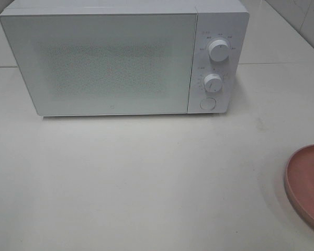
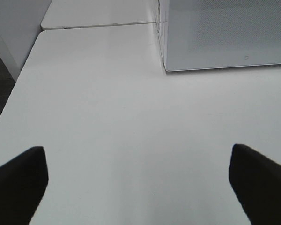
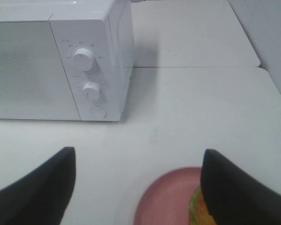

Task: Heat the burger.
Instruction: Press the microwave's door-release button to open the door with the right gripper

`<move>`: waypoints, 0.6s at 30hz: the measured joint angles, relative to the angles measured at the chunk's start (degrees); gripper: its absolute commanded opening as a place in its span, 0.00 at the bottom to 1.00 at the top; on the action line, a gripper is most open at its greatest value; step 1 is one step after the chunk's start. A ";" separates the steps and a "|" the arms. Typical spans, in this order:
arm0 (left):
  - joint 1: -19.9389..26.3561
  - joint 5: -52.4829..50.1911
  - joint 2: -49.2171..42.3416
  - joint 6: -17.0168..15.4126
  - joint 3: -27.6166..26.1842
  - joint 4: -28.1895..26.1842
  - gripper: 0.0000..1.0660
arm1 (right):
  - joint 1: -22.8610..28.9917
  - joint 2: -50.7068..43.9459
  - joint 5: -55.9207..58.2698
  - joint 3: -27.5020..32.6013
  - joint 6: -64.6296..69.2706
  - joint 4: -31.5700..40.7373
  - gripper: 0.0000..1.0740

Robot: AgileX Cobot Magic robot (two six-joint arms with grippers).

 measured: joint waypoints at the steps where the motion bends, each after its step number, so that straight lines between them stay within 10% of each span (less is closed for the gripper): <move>1: 0.00 0.00 0.00 0.00 0.00 0.00 0.92 | 0.00 2.18 -1.95 0.00 0.00 0.00 0.68; 18: 0.00 -0.06 0.00 0.00 0.00 0.00 0.92 | 0.00 18.39 -14.27 0.00 0.00 0.00 0.68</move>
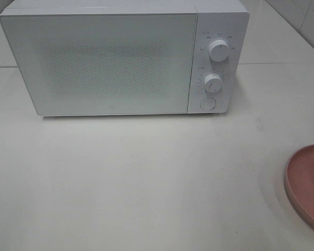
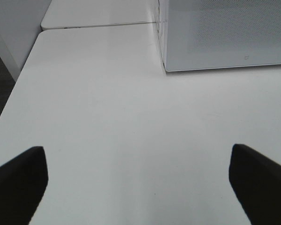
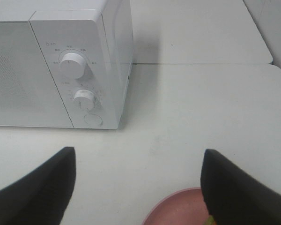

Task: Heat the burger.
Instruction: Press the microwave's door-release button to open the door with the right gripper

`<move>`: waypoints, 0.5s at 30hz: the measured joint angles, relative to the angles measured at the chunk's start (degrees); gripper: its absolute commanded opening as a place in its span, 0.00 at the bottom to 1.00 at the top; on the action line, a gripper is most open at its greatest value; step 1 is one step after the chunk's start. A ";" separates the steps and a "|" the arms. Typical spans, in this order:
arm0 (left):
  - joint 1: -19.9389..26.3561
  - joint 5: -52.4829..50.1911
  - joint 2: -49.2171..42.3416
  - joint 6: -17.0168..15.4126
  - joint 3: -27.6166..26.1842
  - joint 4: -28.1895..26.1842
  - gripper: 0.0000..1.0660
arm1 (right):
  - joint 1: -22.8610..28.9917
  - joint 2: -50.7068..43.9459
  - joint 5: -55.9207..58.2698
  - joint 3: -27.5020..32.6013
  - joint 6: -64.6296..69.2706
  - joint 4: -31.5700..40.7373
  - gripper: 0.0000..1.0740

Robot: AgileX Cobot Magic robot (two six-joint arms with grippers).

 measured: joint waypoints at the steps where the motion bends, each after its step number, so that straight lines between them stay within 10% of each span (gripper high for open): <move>1: 0.00 0.00 0.00 0.00 0.00 0.00 0.92 | 0.00 0.00 0.00 0.00 0.00 0.00 0.68; 15: 0.00 0.00 0.00 0.00 0.00 0.00 0.92 | 0.00 10.37 -6.42 0.00 0.00 0.29 0.68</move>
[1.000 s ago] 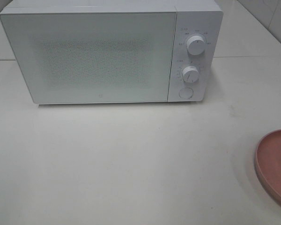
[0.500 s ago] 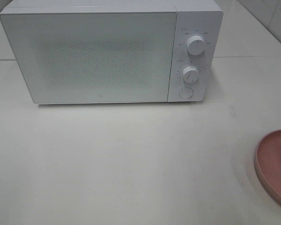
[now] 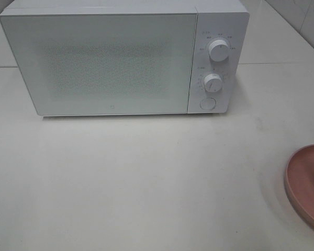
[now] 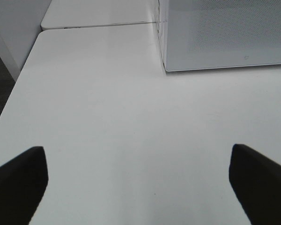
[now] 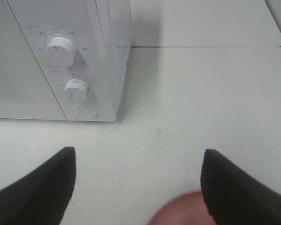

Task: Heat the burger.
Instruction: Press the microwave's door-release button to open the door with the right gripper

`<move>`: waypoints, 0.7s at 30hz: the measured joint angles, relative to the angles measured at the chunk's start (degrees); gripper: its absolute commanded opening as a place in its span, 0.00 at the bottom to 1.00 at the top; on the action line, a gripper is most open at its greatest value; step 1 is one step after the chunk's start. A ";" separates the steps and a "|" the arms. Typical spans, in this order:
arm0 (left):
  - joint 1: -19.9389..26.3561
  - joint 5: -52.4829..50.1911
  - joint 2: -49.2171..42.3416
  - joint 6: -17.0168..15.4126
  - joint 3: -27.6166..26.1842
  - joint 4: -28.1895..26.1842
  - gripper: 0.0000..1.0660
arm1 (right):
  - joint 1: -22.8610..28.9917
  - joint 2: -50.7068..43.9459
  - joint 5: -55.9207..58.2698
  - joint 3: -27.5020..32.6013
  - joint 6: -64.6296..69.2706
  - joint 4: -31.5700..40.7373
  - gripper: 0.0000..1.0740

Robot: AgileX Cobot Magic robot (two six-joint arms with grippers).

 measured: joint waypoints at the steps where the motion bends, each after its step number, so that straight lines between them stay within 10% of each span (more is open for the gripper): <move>1: 0.00 0.00 0.00 0.00 0.00 0.00 0.92 | 0.00 1.60 -1.78 0.00 0.00 0.00 0.68; 21: 0.00 0.00 0.00 0.00 0.00 0.00 0.92 | 0.00 17.48 -31.05 5.50 0.00 0.06 0.68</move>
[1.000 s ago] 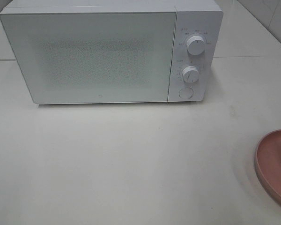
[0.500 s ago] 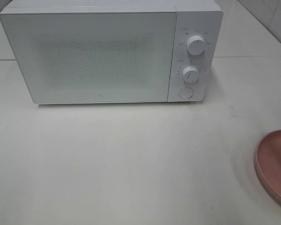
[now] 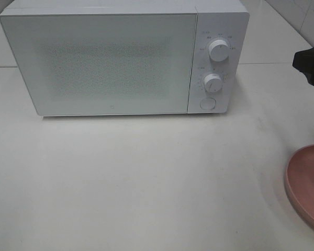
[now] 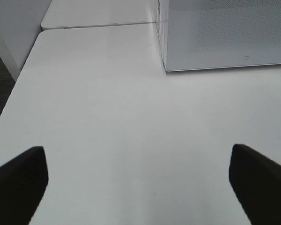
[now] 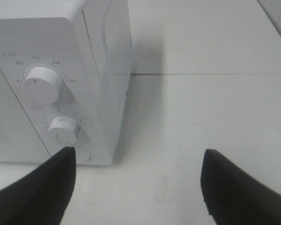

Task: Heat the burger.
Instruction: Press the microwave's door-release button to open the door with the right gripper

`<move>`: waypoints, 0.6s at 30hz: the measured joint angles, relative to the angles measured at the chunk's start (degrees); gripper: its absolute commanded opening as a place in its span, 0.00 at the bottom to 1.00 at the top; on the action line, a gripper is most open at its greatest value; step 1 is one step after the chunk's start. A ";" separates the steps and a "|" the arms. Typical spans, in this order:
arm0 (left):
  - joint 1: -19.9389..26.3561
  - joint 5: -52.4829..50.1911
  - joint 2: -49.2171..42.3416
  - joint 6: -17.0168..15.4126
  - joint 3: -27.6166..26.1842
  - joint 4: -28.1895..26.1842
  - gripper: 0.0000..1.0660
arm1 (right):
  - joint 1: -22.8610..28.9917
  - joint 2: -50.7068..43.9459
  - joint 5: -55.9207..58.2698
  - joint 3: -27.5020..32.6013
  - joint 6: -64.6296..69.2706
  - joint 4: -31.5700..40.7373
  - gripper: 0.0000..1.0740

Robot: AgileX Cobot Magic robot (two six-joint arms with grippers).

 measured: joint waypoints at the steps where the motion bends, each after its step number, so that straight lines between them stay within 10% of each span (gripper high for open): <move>1: 0.00 0.00 0.00 0.00 0.00 0.00 0.92 | 0.00 0.00 0.00 0.00 0.00 0.00 0.68; 18: 0.00 0.00 0.00 0.00 0.00 0.00 0.92 | 0.00 7.10 -32.14 13.69 -2.12 2.46 0.68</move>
